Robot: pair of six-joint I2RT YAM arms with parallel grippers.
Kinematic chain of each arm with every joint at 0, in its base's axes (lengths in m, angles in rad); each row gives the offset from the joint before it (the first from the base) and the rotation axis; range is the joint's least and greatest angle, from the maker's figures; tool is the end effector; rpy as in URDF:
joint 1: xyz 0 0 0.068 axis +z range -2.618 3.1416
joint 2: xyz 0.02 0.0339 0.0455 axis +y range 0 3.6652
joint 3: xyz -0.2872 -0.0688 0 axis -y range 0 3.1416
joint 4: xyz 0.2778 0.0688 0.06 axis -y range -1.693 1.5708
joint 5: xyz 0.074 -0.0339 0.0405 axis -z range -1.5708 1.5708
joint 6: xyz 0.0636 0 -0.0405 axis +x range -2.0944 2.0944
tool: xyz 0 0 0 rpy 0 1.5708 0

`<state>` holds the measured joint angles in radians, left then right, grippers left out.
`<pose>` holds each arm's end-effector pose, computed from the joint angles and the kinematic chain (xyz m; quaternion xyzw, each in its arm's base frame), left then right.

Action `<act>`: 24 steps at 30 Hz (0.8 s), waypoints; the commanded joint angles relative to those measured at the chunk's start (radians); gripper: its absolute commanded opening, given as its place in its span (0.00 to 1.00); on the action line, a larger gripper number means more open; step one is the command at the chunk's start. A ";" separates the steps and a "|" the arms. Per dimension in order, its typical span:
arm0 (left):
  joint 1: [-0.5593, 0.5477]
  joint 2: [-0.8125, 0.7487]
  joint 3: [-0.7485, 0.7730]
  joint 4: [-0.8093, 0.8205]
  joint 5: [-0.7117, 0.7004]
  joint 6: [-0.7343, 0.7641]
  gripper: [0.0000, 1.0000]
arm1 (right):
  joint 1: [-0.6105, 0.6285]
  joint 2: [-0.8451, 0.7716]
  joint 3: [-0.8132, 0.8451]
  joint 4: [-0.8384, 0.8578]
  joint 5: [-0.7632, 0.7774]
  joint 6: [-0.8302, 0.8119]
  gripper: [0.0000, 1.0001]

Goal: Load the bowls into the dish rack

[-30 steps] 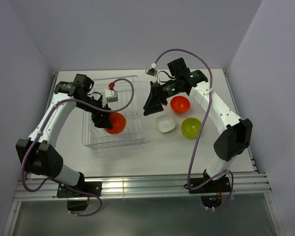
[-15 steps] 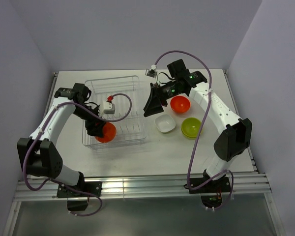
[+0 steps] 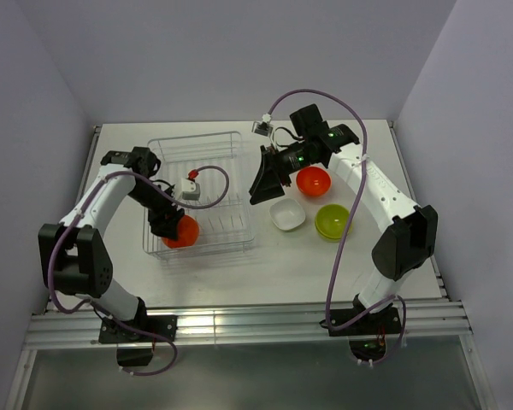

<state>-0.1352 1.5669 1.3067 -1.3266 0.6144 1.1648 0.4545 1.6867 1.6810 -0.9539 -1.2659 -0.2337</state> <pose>0.2931 -0.0769 0.2613 0.5749 0.7603 -0.2669 0.1422 0.3191 0.2234 0.3809 -0.4269 0.6638 0.5874 0.1790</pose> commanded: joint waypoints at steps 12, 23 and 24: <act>0.005 0.064 0.019 -0.046 0.001 0.038 0.43 | 0.012 -0.022 0.016 -0.034 -0.024 -0.055 0.86; 0.005 0.078 0.037 -0.039 0.001 0.030 0.73 | 0.012 -0.025 0.017 -0.083 -0.010 -0.102 0.87; 0.005 0.076 0.036 -0.037 -0.002 0.032 0.74 | 0.012 -0.027 0.016 -0.085 -0.009 -0.105 0.87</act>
<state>-0.1341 1.6474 1.3083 -1.3247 0.6025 1.1713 0.4587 1.6867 1.6810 -1.0210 -1.2678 -0.3122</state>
